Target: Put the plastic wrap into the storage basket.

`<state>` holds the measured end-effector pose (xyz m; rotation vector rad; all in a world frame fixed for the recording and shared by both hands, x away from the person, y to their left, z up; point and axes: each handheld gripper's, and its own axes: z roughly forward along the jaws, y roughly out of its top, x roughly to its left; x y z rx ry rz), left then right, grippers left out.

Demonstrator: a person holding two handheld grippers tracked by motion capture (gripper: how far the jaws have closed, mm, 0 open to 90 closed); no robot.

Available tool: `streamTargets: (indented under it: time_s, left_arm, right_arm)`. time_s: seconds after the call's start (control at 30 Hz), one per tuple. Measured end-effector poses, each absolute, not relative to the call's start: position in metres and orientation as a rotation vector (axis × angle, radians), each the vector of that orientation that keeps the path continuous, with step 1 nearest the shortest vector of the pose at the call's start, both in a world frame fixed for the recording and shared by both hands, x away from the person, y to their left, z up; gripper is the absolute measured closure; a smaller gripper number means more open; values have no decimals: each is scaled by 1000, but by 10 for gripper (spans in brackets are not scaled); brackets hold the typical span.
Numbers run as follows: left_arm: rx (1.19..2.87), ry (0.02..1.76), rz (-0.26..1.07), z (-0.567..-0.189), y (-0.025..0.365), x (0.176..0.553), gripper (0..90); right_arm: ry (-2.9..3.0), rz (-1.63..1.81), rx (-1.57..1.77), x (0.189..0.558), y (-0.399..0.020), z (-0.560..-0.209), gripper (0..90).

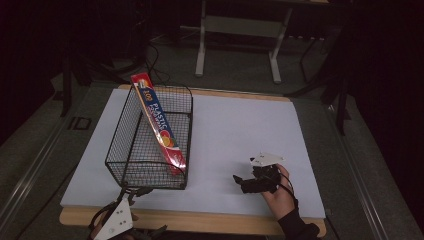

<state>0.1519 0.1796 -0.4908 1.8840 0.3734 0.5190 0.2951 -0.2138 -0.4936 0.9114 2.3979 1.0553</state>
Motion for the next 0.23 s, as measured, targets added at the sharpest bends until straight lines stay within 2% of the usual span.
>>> streamTargets:
  time_s: [0.23]
  left_arm:
    - [1886, 369, 518, -491, 179, 151, 0]
  right_arm:
    - [2363, 1072, 959, 294, -217, -490, 138]
